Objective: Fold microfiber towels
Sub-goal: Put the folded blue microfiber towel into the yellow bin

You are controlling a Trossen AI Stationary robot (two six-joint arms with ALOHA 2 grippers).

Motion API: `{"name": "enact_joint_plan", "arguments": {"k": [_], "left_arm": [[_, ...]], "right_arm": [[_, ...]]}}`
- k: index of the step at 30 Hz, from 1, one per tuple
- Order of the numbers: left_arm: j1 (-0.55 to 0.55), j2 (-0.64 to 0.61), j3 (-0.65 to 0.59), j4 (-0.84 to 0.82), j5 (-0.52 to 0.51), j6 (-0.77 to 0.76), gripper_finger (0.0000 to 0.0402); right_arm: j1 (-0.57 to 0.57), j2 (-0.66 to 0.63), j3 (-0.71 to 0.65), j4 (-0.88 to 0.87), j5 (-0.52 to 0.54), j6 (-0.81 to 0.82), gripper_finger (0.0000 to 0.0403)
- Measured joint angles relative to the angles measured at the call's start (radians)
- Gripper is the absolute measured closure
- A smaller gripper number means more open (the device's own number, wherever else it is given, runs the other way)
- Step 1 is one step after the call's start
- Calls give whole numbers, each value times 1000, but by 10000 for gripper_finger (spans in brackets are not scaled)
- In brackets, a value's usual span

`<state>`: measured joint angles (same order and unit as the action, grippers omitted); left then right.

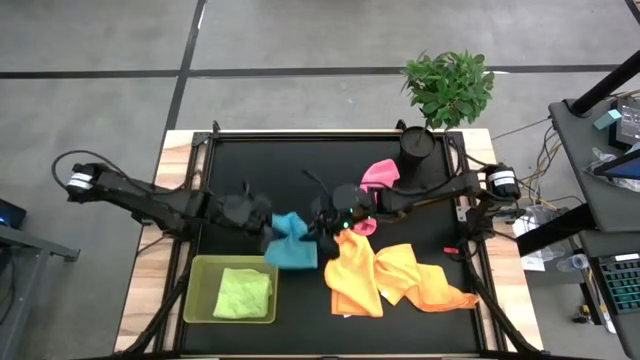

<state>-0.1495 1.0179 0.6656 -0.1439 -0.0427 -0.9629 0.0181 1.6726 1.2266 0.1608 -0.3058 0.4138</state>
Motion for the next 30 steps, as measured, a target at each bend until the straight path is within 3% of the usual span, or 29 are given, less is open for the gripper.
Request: {"name": "enact_joint_plan", "arguments": {"k": [5, 8, 15, 20, 30], "left_arm": [[-151, 37, 90, -173, -5, -118, 400], [-237, 52, 146, -279, -60, -183, 400], [-417, 110, 208, -334, -102, -343, 400], [-558, 152, 229, -488, -109, -526, 400], [-671, 220, 215, -609, -78, -679, 400]], "right_arm": [[99, 15, 34, 1, 104, 11, 385], [147, 53, 70, 4, 127, 26, 385], [209, 206, 219, 2, 150, 30, 385], [214, 342, 356, 2, 155, 20, 385], [215, 608, 695, -136, 152, 32, 385]]}}
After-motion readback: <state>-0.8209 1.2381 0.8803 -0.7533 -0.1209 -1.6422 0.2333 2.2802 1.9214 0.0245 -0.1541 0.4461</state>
